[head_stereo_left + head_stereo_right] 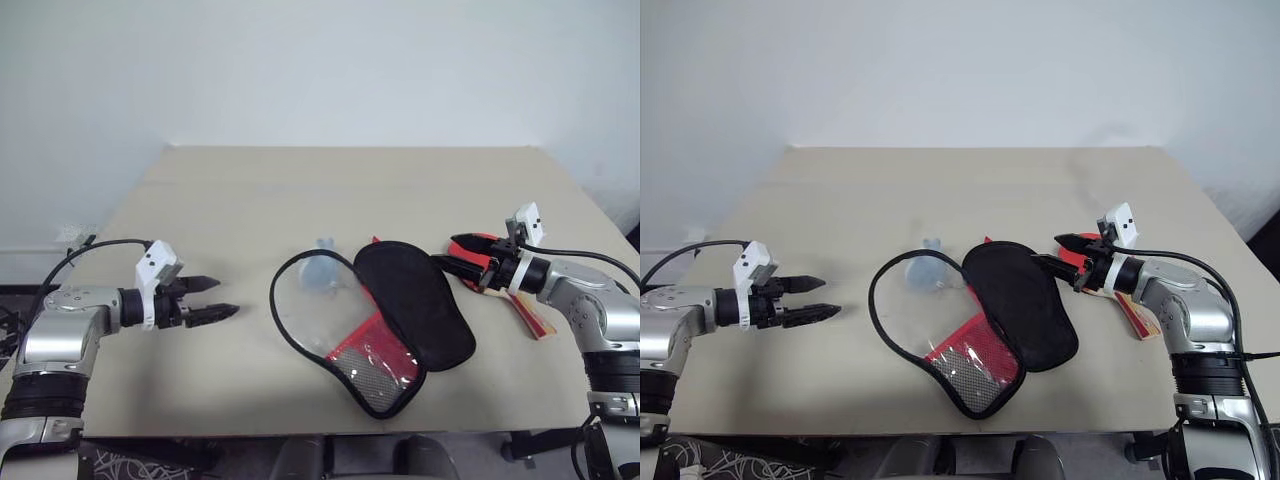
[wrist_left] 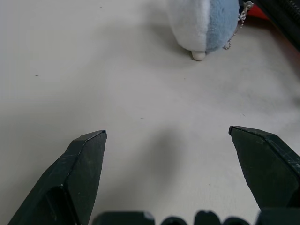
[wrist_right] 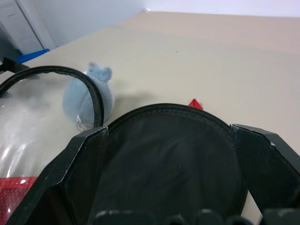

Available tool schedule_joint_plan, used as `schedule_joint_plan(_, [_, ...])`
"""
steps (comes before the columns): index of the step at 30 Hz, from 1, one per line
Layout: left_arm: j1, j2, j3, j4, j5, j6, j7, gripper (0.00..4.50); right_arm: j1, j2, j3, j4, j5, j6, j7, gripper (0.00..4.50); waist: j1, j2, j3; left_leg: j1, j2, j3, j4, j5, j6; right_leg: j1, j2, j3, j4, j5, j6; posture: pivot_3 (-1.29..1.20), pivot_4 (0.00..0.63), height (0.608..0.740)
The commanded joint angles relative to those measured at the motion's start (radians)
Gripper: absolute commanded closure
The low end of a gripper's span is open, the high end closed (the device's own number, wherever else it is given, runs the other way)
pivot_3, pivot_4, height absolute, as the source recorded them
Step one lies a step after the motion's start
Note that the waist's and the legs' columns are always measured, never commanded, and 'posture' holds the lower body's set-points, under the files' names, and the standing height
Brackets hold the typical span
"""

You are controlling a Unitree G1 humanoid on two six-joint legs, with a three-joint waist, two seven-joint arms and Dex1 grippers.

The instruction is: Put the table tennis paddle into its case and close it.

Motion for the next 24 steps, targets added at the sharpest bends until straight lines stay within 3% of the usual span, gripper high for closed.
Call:
schedule_joint_plan(1, [-0.016,0.008,0.006,-0.051,-0.019,0.008,-0.002,0.00,-0.010,-0.019,-0.045,-0.031,0.019,0.001,-0.006,0.03,-0.001,0.000,0.000,0.000,0.000,0.000,0.000,0.000,0.000,0.000,0.000,0.000,0.000,0.000,0.000,0.00,0.000,0.688])
schedule_joint_plan(9, [-0.047,-0.020,-0.033,-0.086,-0.028,0.030,-0.018,0.00,0.039,-0.009,-0.112,-0.040,0.019,0.008,-0.088,0.03,-0.001,0.000,0.000,0.000,0.001,0.001,0.000,0.000,0.000,-0.001,0.000,0.000,0.000,0.001,-0.001,0.00,0.000,0.688])
schedule_joint_plan(24, [-0.078,-0.072,-0.083,-0.093,-0.036,0.023,-0.018,0.00,0.119,-0.095,-0.187,-0.037,0.002,0.040,-0.154,0.03,-0.002,-0.001,0.001,0.000,-0.001,0.002,0.000,0.000,0.000,-0.002,0.002,0.001,0.001,0.001,-0.001,0.00,0.000,0.688])
